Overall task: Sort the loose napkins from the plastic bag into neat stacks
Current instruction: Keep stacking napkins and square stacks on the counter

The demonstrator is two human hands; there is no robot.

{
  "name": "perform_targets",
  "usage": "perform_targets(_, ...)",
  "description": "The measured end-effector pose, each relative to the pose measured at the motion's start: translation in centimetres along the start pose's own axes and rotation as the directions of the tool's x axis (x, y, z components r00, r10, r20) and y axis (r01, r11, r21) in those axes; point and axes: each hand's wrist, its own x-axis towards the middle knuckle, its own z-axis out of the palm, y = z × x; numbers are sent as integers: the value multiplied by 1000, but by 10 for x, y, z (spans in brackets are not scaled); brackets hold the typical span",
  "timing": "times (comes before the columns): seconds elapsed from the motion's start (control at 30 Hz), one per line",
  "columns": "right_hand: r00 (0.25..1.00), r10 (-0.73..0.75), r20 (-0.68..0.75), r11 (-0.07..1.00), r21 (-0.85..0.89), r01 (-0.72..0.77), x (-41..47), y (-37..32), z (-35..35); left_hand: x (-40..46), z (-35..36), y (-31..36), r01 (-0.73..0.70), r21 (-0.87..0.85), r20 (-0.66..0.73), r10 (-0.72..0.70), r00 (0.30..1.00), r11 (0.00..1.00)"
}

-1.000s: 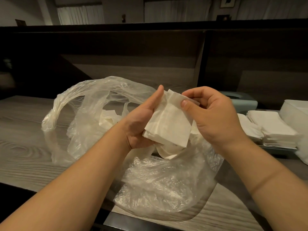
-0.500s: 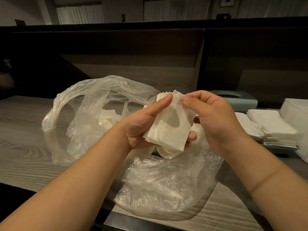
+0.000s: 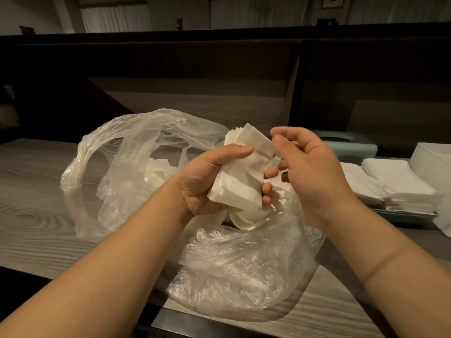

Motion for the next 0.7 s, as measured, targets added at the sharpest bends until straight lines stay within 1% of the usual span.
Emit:
perform_targets(0.07, 999, 43, -23, 998, -41, -44, 5, 0, -3, 1, -2, 2, -64, -88, -67, 58, 996, 994)
perform_targets(0.13, 997, 76, 20, 990, -121, -73, 9, 2, -6, 2, -2, 5, -144, -158, -142, 122, 982, 977)
perform_targets(0.2, 993, 54, 104, 952, -305, -20, 10, 6, -8, 2, -1, 7, -201, -207, -208, 158, 965, 957)
perform_targets(0.23, 986, 31, 161, 905, -424, 41, 9, 7, -9, 1, -1, 8, -222, -232, -245, 164, 955, 947)
perform_targets(0.3, 958, 28, 286, 765, -623, 163, 7, 10, -9, 2, -2, 9, -257, -269, -316, 167, 934, 928)
perform_targets(0.37, 928, 83, 362, 634, -738, 231, 5, 10, -9, 3, -4, 9, -276, -284, -355, 166, 920, 918)
perform_targets(0.43, 910, 133, 394, 548, -794, 263, 4, 10, -9, 3, -5, 10, -284, -287, -372, 167, 913, 915)
perform_targets(0.5, 888, 185, 422, 494, -821, 287, 3, 9, -10, 4, -4, 10, -290, -284, -386, 168, 907, 914)
perform_targets(0.6, 868, 224, 443, 460, -833, 307, 1, 8, -9, 4, -5, 10, -296, -274, -403, 170, 899, 915)
perform_targets(0.7, 868, 214, 449, 455, -832, 318, 2, 10, -9, 5, -7, 10, -298, -267, -407, 173, 897, 916)
